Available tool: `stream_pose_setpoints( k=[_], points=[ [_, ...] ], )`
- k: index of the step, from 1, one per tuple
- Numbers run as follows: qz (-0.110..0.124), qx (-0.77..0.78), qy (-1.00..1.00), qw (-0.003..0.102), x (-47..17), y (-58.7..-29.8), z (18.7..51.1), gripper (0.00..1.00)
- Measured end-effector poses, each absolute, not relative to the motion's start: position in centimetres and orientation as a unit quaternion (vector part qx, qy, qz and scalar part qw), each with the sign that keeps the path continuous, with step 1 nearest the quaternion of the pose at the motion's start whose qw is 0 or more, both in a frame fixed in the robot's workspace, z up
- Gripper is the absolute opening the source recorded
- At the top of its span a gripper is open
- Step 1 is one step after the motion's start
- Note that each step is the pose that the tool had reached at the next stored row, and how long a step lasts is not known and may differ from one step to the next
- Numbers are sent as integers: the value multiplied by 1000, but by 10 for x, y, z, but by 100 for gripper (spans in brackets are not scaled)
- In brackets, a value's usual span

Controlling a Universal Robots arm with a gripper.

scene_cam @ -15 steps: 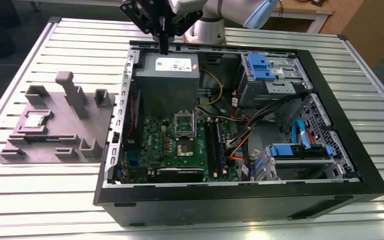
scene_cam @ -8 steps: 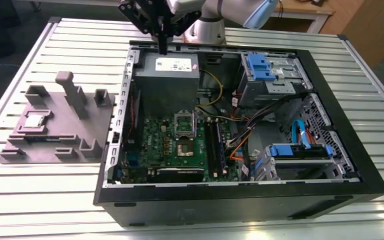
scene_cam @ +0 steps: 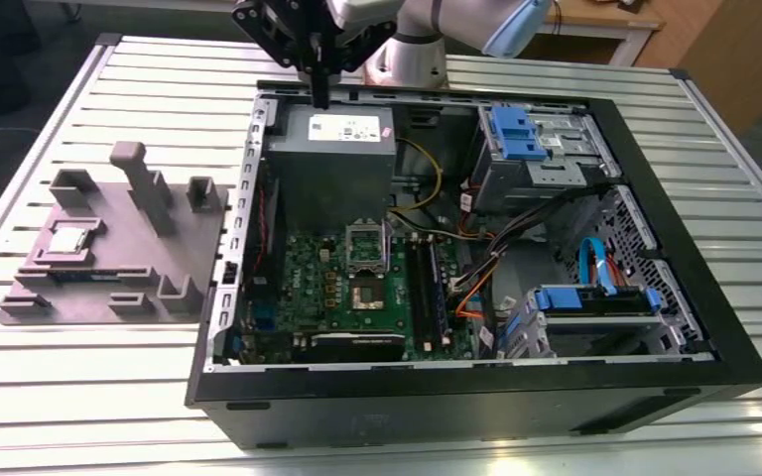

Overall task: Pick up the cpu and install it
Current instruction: 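Reach for the cpu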

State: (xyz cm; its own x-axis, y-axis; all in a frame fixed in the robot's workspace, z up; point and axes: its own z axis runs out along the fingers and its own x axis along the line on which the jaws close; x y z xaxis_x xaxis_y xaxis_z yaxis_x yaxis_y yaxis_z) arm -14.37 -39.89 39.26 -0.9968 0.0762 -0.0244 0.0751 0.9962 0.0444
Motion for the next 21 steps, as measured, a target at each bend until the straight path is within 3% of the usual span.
stream_pose_setpoints(
  k=[21],
  points=[
    [22, 38, 999, 13, -148, -399, 392, 10]
  ],
)
